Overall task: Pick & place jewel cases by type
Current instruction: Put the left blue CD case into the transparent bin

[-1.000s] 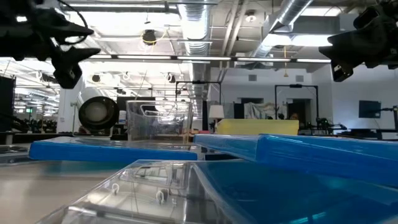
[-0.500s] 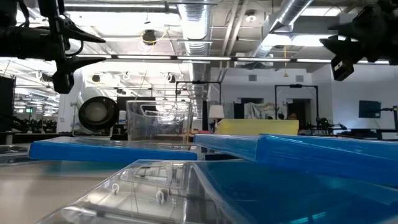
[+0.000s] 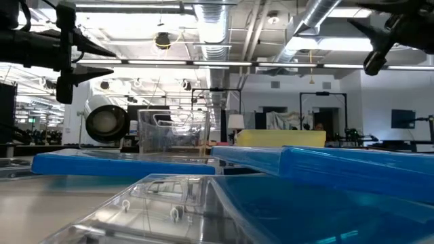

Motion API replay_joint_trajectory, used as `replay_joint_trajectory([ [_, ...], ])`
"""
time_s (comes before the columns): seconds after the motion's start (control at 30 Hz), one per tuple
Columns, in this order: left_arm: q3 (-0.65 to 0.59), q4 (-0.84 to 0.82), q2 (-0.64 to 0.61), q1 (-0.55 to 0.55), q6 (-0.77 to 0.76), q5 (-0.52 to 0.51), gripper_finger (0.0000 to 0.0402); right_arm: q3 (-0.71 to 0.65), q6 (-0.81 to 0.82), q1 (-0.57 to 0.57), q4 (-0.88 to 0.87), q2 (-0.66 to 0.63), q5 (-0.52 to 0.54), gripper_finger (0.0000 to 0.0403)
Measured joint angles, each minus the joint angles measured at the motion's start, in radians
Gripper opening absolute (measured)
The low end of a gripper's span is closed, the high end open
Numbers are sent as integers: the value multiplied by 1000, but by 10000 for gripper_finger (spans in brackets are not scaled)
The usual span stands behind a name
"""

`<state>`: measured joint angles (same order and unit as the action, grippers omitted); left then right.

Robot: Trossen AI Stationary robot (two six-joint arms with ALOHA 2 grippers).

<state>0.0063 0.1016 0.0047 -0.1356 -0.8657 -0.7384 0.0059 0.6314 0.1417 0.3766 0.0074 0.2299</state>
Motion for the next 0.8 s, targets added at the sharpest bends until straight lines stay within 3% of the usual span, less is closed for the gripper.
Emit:
replay_joint_trajectory([
  [0.1, 0, 48, 0, 0, -9, 42, 160, 0, 41, 0, 33, 0, 58, 107],
  [0.17, 0, 116, 0, 0, 57, 131, 160, 0, 43, -1, 56, 0, 110, 107],
  [0.3, 25, 230, 0, 0, 217, 246, 160, 17, -55, 0, 103, 1, 116, 107],
  [0.47, 108, 264, 2, -1, 393, 254, 160, 96, -181, 0, 128, 46, 112, 107],
  [0.6, 140, 256, 5, 0, 410, 259, 160, 176, -263, 9, 135, 133, 89, 107],
  [0.8, 183, 299, 64, 0, 433, 375, 160, 314, -347, 9, 132, 336, 60, 107],
])
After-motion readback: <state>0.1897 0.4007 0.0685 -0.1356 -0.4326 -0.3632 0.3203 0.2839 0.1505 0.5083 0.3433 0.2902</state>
